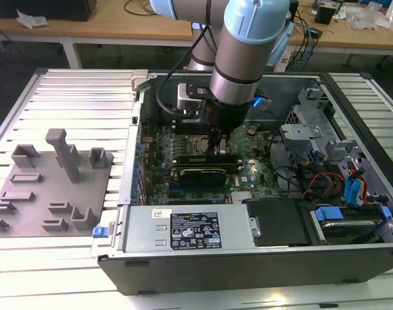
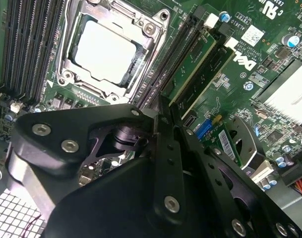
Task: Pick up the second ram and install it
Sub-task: 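Insert the second ram into the second slot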
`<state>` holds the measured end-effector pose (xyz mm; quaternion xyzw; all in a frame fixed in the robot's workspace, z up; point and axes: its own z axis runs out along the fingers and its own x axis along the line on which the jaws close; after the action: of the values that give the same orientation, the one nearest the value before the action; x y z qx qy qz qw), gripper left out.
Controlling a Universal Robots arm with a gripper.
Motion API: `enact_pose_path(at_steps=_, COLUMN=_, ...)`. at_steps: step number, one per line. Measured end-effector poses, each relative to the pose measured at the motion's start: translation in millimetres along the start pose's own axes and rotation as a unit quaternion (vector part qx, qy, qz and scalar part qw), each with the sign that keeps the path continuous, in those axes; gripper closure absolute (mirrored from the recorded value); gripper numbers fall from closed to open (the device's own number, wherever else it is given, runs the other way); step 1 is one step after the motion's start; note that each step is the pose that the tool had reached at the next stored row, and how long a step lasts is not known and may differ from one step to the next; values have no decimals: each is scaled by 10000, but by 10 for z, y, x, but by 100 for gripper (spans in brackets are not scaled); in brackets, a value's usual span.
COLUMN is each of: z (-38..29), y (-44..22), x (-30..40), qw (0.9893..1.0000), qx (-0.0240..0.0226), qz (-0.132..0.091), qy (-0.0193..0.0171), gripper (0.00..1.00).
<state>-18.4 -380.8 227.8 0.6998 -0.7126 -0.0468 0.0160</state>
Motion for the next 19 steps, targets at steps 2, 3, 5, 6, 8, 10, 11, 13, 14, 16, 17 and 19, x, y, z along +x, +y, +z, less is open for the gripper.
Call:
enact_pose_path(at_steps=2, z=3, y=13, x=0, qw=10000, qx=2, qz=-2, qy=-1, gripper=87)
enact_pose_path(at_steps=3, z=3, y=16, x=0, qw=10000, qx=0, qz=-2, qy=-1, gripper=87)
enact_pose_path(at_steps=5, z=10, y=17, x=1, qw=10000, qx=0, qz=0, qy=-1, gripper=87)
enact_pose_path(at_steps=6, z=18, y=16, x=1, qw=10000, qx=1, qz=0, qy=-2, gripper=87)
enact_pose_path(at_steps=8, z=24, y=15, x=2, qw=10000, qx=-1, qz=0, qy=0, gripper=87)
enact_pose_path(at_steps=10, z=25, y=15, x=1, qw=10000, qx=-2, qz=1, qy=-2, gripper=85)
enact_pose_path(at_steps=11, z=25, y=13, x=2, qw=10000, qx=0, qz=0, qy=-1, gripper=79)
enact_pose_path(at_steps=13, z=7, y=13, x=0, qw=10000, qx=1, qz=3, qy=47, gripper=79)
enact_pose_path(at_steps=14, z=-57, y=19, x=-4, qw=10000, qx=2, qz=7, qy=83, gripper=79)
enact_pose_path(at_steps=16, z=-170, y=29, x=-10, qw=9999, qx=2, qz=9, qy=105, gripper=79)
enact_pose_path(at_steps=17, z=-197, y=32, x=-12, qw=9999, qx=3, qz=9, qy=109, gripper=79)
enact_pose_path(at_steps=19, z=-311, y=43, x=-21, qw=9999, qx=3, qz=13, qy=141, gripper=79)
